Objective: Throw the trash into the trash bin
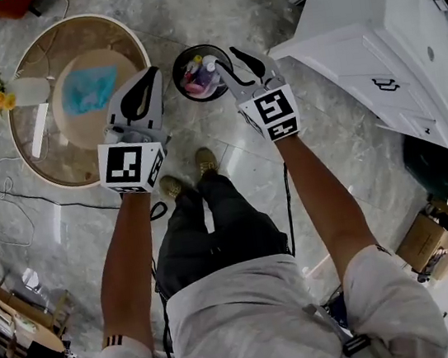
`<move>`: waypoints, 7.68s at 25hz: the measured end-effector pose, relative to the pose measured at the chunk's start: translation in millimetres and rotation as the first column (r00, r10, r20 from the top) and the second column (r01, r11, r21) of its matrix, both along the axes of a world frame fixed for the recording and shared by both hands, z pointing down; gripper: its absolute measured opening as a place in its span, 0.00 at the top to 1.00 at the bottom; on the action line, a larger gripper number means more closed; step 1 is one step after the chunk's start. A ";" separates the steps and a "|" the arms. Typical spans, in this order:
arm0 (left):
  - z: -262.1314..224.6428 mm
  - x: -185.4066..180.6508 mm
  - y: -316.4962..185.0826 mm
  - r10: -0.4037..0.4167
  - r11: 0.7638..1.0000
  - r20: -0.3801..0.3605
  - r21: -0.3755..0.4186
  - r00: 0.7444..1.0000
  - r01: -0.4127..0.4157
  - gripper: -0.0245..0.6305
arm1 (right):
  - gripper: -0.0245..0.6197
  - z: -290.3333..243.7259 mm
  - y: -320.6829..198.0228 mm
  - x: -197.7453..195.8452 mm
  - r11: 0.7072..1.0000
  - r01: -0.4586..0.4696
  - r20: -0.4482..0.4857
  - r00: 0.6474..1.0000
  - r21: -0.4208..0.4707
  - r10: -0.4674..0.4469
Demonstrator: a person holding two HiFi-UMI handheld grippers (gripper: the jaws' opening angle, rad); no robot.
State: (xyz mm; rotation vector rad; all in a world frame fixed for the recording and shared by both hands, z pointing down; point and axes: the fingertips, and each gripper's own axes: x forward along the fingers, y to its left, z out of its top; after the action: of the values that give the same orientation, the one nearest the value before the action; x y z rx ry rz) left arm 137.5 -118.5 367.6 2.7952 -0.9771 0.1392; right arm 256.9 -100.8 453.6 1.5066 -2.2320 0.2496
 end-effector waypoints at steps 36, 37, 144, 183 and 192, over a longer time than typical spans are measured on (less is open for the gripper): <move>32.6 -217.0 -21.9 -0.270 0.962 0.077 -0.020 0.960 0.272 0.96 | 0.96 -41.1 -43.1 -310.3 0.876 0.466 0.176 0.859 0.120 -0.481; 35.0 -221.9 -23.9 -0.271 0.962 0.081 -0.021 0.959 0.273 0.96 | 0.96 -36.2 -45.9 -314.3 0.877 0.468 0.169 0.861 0.111 -0.480; 74.2 -8.5 17.4 0.050 0.995 0.079 -0.091 0.996 -0.042 0.96 | 0.96 56.3 31.3 -23.3 0.990 -0.062 -0.004 0.998 -0.125 0.062; 134.6 42.1 3.7 0.100 0.992 0.135 -0.092 0.986 -0.088 0.96 | 0.79 216.8 19.7 3.8 0.899 0.091 -0.064 0.989 -0.429 -0.131; 133.8 40.6 2.3 0.096 0.991 0.134 -0.101 0.986 -0.083 0.96 | 0.77 204.3 16.7 5.8 0.912 0.075 -0.013 0.996 -0.402 -0.088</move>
State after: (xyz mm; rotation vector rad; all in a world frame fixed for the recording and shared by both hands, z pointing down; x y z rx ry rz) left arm 178.1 -116.2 501.5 2.7725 -0.8486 0.3875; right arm 262.7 -84.2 657.9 1.1850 -2.0529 0.6143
